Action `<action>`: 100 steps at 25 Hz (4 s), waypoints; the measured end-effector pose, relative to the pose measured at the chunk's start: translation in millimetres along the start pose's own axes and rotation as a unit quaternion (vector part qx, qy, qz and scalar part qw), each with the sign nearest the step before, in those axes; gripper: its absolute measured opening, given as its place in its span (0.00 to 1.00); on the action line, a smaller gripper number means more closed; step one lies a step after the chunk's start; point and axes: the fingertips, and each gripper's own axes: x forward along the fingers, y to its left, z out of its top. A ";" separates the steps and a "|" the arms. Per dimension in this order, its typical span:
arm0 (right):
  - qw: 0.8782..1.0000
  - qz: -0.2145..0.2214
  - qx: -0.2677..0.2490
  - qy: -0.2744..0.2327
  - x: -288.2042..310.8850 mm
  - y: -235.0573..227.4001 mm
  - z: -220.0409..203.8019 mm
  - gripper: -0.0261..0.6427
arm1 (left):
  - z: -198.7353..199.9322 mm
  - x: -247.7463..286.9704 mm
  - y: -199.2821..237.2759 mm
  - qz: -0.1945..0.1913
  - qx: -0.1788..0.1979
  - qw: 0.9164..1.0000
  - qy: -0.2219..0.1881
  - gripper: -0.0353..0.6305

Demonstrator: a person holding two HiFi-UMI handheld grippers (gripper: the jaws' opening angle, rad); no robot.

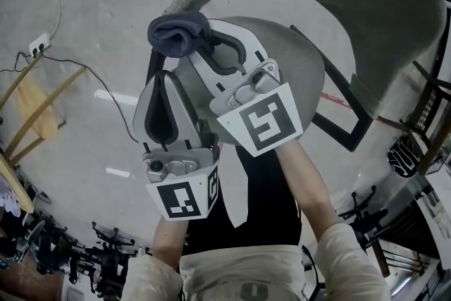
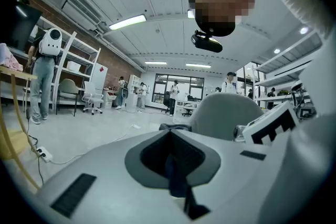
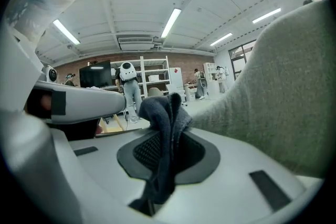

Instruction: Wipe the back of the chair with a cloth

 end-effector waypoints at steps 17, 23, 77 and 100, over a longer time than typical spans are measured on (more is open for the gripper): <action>0.992 -0.122 0.027 -0.015 -13.7 -96.2 -0.4 0.13 | -13.3 44.0 -27.5 -0.040 0.022 0.999 0.027 0.08; 0.977 -0.207 0.051 -0.024 -41.1 -141.4 -5.3 0.13 | -17.1 65.1 -60.9 -0.083 0.027 0.996 0.030 0.08; 0.641 -0.735 0.205 -0.086 -394.2 -121.4 -106.8 0.13 | -56.6 13.7 -318.3 -0.492 0.114 0.862 0.039 0.08; 0.806 -0.578 0.021 -0.125 -362.5 -86.5 253.2 0.13 | 269.8 -8.3 -246.9 -0.324 0.056 0.939 -0.097 0.07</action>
